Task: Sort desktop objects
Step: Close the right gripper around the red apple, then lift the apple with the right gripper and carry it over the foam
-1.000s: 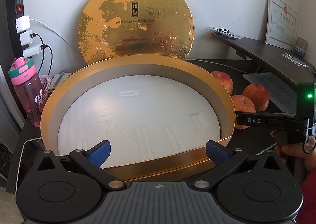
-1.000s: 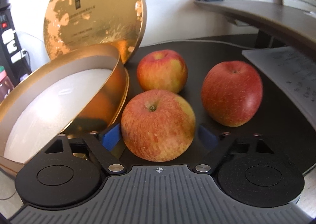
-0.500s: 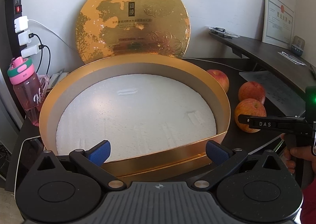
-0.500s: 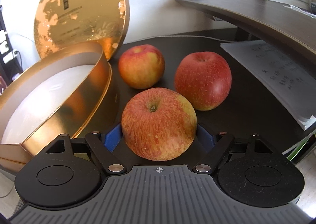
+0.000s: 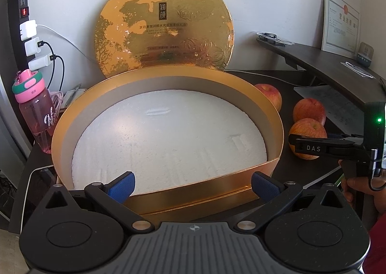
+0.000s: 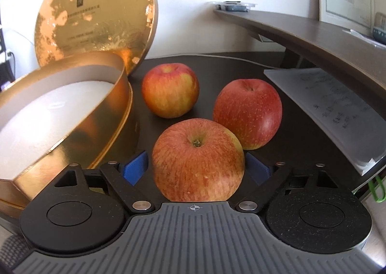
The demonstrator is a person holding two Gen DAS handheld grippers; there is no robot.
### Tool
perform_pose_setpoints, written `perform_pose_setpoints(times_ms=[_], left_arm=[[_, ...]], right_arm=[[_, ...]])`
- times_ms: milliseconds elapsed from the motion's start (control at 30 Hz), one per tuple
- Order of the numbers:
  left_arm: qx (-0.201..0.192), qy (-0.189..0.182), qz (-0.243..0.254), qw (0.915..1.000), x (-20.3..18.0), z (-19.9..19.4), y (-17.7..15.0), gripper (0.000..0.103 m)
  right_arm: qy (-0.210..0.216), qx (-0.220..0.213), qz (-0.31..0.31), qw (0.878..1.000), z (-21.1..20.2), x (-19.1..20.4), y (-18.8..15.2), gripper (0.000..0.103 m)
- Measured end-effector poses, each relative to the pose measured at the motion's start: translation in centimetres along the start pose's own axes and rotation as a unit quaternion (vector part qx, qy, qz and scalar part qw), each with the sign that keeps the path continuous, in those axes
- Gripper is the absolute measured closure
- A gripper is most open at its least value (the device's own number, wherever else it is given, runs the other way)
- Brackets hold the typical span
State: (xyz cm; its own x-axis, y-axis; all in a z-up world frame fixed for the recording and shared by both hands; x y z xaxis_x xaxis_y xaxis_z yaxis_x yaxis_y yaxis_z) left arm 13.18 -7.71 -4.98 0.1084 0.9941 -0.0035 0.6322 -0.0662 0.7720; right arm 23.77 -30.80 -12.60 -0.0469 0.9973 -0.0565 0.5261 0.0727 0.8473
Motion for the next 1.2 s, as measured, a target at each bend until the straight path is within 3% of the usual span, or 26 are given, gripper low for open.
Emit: perform_pose_setpoints(times_ms=[133, 433, 733, 1000, 1200], left_arm=[[-0.001, 0.0, -0.001, 1.0, 0.1, -0.1, 0.0, 0.0], [-0.003, -0.002, -0.006, 1.0, 1.0, -0.4, -0.1, 0.0], [-0.025, -0.014, -0.025, 0.9993, 3.0, -1.9, -0.1, 0.0], [-0.048, 0.014, -0.069, 0.9964, 8.3, -3.1, -0.3, 0.0], [-0.047, 0.043, -0.105, 0.9924, 13.3, -3.3, -1.3, 0.001]], right_arm=[[-0.016, 0.011, -0.005, 1.0, 0.3, 0.0, -0.2, 0.02], [-0.022, 0.008, 0.016, 1.0, -0.9, 0.1, -0.4, 0.021], [-0.037, -0.043, 0.0, 0.998, -5.9, 1.4, 3.7, 0.021], [0.029, -0.078, -0.054, 0.995, -9.0, 10.2, 7.6, 0.021], [0.106, -0.053, -0.098, 0.988, -7.8, 19.3, 8.7, 0.021]])
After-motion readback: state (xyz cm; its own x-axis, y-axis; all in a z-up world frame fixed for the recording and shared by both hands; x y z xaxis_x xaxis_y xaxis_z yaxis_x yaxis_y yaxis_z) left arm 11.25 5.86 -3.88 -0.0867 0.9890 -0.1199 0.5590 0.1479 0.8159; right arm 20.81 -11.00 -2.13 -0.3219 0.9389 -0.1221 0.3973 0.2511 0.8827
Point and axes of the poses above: each gripper's, at about its wrist camera, not at the fingertips, and z roughly the way its jaws point, x to its left, y to its top, the point moved 9 cm from there along z, roughly the way its jaws point
